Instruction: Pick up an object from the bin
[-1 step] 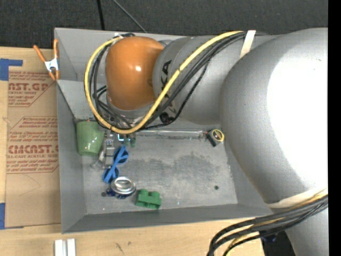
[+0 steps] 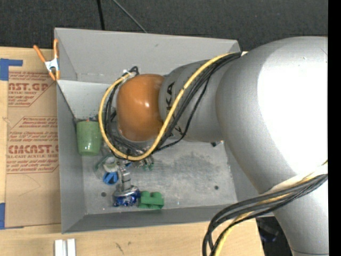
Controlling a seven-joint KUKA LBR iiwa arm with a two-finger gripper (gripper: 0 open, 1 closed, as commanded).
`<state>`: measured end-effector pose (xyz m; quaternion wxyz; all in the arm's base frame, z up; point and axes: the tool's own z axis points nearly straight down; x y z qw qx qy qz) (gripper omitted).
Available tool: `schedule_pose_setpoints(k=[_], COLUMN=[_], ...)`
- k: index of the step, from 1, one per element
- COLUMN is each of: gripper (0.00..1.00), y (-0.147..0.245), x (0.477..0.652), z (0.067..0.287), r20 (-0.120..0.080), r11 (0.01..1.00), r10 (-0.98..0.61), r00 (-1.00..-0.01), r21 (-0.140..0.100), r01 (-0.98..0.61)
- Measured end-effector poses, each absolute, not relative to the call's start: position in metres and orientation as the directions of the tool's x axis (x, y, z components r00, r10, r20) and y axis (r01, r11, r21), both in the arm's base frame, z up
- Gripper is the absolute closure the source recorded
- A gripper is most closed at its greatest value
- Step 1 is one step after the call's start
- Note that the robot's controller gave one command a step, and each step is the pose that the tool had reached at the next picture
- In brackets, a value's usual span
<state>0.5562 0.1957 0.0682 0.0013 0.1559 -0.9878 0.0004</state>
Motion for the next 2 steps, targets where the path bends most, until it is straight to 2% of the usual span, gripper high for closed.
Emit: schedule_pose_setpoints(k=[1, 2], gripper=[1.00, 1.00], y=[0.197, 0.201], x=[0.557, 0.532], z=[0.070, 0.185], r20=[-0.001, -0.009], r11=[0.951, 0.956], r10=[-0.308, -0.294], r00=[-0.951, -0.956], r21=[0.002, 0.001], r01=[-0.308, -0.294])
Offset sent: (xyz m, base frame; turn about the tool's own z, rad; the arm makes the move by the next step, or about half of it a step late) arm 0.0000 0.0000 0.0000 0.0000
